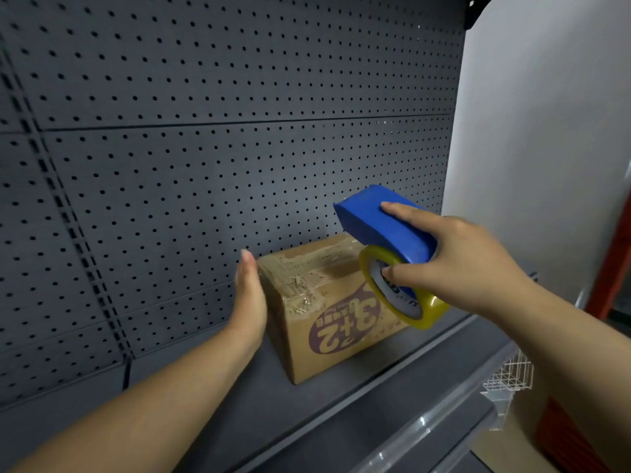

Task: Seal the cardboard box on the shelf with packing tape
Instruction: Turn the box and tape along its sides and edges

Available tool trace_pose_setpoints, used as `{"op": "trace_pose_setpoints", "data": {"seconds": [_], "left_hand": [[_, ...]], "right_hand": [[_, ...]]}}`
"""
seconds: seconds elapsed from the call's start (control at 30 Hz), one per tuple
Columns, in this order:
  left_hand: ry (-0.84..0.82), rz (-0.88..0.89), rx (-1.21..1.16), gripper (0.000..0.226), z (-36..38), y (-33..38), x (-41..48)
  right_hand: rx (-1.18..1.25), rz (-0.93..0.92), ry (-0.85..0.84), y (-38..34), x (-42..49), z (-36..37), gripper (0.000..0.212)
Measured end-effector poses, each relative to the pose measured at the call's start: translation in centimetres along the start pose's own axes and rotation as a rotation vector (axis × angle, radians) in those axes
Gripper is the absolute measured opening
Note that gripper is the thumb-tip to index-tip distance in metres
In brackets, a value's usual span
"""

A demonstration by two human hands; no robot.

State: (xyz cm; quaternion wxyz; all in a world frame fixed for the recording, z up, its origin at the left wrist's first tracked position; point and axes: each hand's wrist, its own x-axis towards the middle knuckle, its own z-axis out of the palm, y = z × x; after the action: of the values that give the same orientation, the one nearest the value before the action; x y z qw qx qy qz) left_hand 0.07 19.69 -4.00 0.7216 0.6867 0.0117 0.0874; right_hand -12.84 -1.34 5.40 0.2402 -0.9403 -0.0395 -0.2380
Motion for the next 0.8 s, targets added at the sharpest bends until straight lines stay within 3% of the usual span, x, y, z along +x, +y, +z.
{"op": "trace_pose_setpoints", "data": {"seconds": [0.13, 0.27, 0.37, 0.63, 0.73, 0.8], "left_hand": [[0.072, -0.166, -0.009, 0.121, -1.1, 1.6, 4.4], [0.051, -0.252, -0.038, 0.09, 0.1, 1.8, 6.5], [-0.012, -0.289, -0.056, 0.09, 1.4, 1.1, 7.1], [0.036, -0.362, -0.169, 0.092, 2.2, 0.0, 7.8], [0.074, -0.279, -0.228, 0.091, 2.6, 0.0, 7.2], [0.196, -0.103, 0.025, 0.089, 2.6, 0.1, 7.1]], "right_hand": [[0.004, -0.033, -0.018, 0.1, 2.4, -0.3, 0.076], [0.007, -0.039, -0.033, 1.0, 4.2, -0.2, 0.076], [-0.031, -0.047, -0.043, 1.9, 5.4, 0.1, 0.077], [0.003, -0.098, -0.016, 4.0, 7.9, 0.6, 0.077], [0.045, -0.121, 0.007, 4.7, 8.8, 0.3, 0.076], [0.072, -0.137, 0.016, 5.4, 9.3, 0.0, 0.076]]}}
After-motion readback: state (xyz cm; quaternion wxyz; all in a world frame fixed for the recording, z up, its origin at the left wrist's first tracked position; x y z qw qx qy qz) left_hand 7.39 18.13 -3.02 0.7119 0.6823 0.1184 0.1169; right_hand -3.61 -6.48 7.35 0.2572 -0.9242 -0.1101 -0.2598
